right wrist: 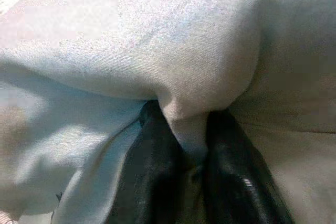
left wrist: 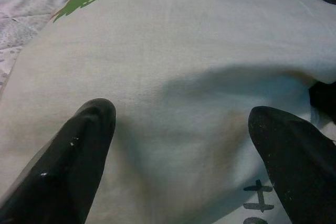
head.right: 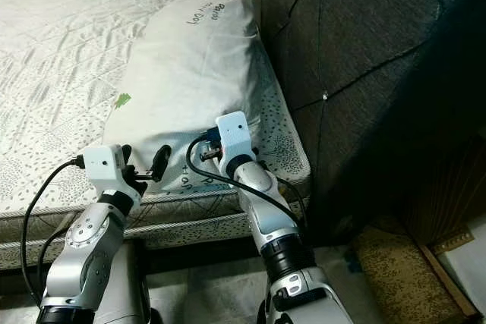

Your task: Clean up the room

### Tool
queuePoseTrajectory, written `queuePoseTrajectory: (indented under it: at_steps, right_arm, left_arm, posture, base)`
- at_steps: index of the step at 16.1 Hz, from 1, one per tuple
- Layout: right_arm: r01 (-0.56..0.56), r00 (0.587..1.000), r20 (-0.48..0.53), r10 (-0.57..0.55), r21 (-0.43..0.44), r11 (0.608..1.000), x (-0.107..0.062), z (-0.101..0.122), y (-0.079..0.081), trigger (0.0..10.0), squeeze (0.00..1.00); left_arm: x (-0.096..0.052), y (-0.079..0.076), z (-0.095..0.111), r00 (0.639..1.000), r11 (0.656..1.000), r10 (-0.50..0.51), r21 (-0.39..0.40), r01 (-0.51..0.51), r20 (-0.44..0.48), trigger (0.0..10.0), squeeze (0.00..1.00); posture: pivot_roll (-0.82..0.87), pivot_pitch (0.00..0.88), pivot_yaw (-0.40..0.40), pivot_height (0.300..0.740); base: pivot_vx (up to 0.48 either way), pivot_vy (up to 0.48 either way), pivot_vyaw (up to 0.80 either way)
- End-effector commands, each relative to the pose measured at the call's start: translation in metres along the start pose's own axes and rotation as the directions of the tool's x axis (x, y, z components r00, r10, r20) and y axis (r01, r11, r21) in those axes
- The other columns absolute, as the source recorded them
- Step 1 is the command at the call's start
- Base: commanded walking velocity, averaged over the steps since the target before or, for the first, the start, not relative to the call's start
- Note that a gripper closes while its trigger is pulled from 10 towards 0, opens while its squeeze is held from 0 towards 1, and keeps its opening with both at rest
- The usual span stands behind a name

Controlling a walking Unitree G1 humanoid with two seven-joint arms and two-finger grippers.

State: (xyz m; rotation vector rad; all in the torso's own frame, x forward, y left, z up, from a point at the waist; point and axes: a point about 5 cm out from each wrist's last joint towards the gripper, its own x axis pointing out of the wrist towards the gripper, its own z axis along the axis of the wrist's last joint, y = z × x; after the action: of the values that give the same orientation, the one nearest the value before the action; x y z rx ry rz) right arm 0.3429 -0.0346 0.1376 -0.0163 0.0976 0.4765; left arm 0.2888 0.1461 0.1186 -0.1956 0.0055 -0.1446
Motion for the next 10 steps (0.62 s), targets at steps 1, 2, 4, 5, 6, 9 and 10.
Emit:
queuePoseTrajectory:
  at_steps: [1,2,4,5,6,9,10]
  right_arm:
    - [-0.021,0.999,0.024,0.021,0.009,1.0,0.004,0.007,0.005,0.0,0.0]
    - [-0.013,1.0,0.026,0.013,0.017,1.0,0.004,0.007,0.003,0.0,0.0]
    - [0.003,1.0,0.023,-0.004,0.043,0.999,0.004,0.005,0.001,0.0,0.0]
    - [0.012,1.0,0.018,-0.013,0.066,0.998,0.004,0.004,-0.001,0.0,0.0]
    - [0.018,1.0,0.009,-0.019,0.099,0.995,0.004,0.001,-0.003,0.0,0.0]
    - [0.098,0.995,0.019,-0.1,0.104,0.99,0.007,0.008,-0.026,0.0,0.0]
    - [0.132,0.99,0.035,-0.136,0.093,0.987,0.007,0.013,-0.038,0.0,0.0]
  left_arm:
    - [0.0,0.0,0.001,1.0,1.0,-0.001,0.007,0.001,0.005,10.0,0.0]
    - [0.0,-0.001,0.001,1.0,1.0,-0.001,0.007,0.001,0.007,10.0,0.0]
    - [0.0,-0.001,0.002,1.0,1.0,0.001,0.006,-0.001,0.008,10.0,0.0]
    - [0.0,-0.001,0.002,1.0,1.0,0.003,0.006,-0.003,0.009,10.0,0.0]
    - [0.0,-0.001,0.002,1.0,1.0,0.004,0.005,-0.004,0.009,10.0,0.0]
    - [0.0,0.0,0.002,1.0,1.0,0.006,0.005,-0.006,0.009,10.0,0.0]
    - [0.0,0.0,0.002,1.0,1.0,0.007,0.004,-0.007,0.009,10.0,0.0]
  posture:
    - [0.0,0.09,-0.04,0.503]
    - [0.0,0.091,-0.04,0.503]
    - [0.0,0.094,-0.041,0.503]
    - [0.0,0.097,-0.04,0.503]
    - [0.0,0.097,-0.04,0.503]
    - [0.0,0.1,-0.04,0.503]
    - [0.0,0.101,-0.04,0.503]
  base:
    - [0.0,0.0,0.0]
    - [0.0,0.0,0.0]
    - [0.0,0.0,0.0]
    - [0.0,0.0,0.0]
    - [0.0,0.0,0.0]
    - [0.0,0.0,0.0]
    - [0.0,0.0,0.0]
